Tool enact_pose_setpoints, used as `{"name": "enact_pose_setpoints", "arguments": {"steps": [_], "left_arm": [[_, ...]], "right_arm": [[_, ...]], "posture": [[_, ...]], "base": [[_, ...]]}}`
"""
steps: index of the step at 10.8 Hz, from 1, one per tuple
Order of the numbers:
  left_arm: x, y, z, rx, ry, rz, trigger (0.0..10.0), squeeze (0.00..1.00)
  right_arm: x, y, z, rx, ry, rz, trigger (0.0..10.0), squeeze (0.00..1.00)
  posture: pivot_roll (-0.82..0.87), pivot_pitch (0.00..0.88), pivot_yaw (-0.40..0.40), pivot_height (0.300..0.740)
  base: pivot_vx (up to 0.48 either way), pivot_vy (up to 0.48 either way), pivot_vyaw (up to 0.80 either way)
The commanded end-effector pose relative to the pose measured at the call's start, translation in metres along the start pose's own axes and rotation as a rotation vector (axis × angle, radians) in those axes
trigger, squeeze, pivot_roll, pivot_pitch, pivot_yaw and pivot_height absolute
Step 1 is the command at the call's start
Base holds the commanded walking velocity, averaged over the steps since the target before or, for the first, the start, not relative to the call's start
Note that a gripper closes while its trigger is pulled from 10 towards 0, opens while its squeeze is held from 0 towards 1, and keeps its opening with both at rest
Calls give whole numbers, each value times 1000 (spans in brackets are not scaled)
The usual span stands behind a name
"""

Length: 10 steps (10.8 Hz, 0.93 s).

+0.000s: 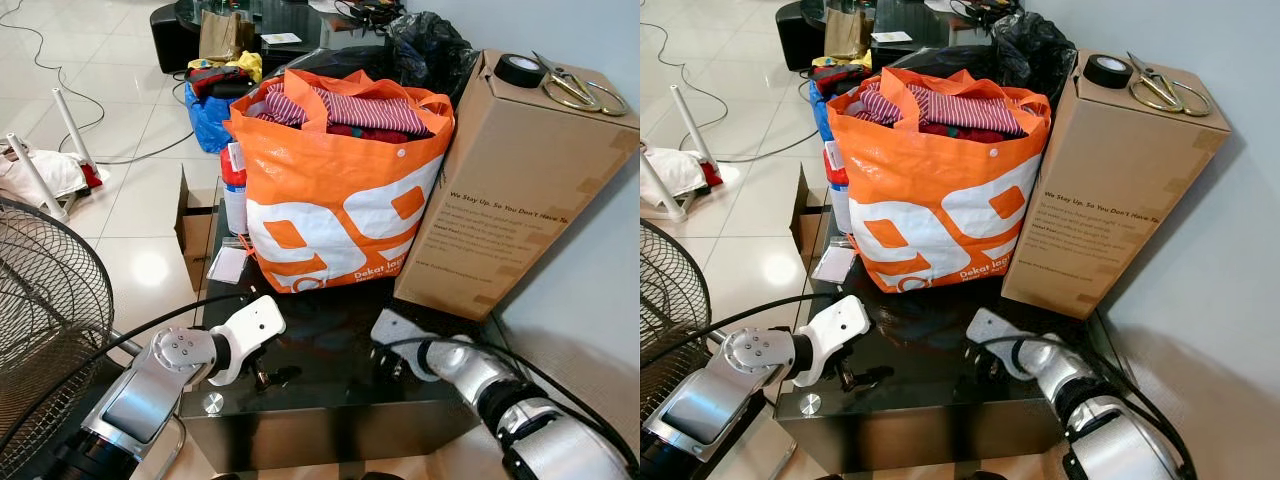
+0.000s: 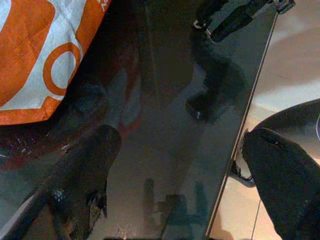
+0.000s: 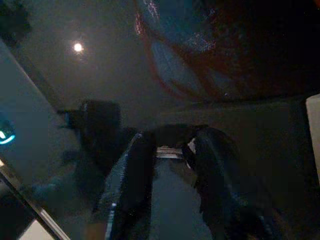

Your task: Hang keys on a hook

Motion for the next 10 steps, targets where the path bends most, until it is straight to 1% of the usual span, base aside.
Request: {"name": "enact_pose_setpoints", "arguments": {"steps": [1,3,6,7,8,9,10], "left_arm": [[2,1,-2,-17,17,-3,10000,675],[-1,-1,-3,-23,19,3,10000,678],[-5,-6,-9,-41,17,16,10000,678],[-6,-8,-11,-47,15,21,10000,675],[-7,-9,-12,-52,14,25,10000,671],[-7,-10,-12,-53,15,26,10000,675],[-7,-10,-12,-53,15,28,10000,675]], "right_arm": [[-6,0,-1,-12,-4,30,10000,0],[-5,0,-6,-93,5,30,10000,0],[-13,1,-5,-119,-3,65,10000,0],[-14,1,-2,-115,-1,68,7020,0],[-14,2,0,-113,7,66,5333,0],[-13,3,1,-111,14,64,4510,0],[-14,3,3,-109,20,66,3176,0]], "posture": [[-48,0,-93,740],[-42,0,-92,740],[-31,0,-90,740],[-29,0,-88,740],[-27,0,-86,740],[-25,0,-86,740],[-20,0,-87,740]], "base": [[0,0,0],[0,0,0],[0,0,0],[0,0,0],[0,0,0],[0,0,0],[0,0,0]]}}
Point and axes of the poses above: a point about 5 cm out from each wrist's last joint towards the gripper, its own y axis pointing out of the wrist towards the gripper, its own x axis along the axis of the wrist's last joint, z = x × y, the point moved 2 cm from there along y, pointing out of the wrist towards the gripper, and after that the axes turned 10 degrees about y, right-handed, at the moved point
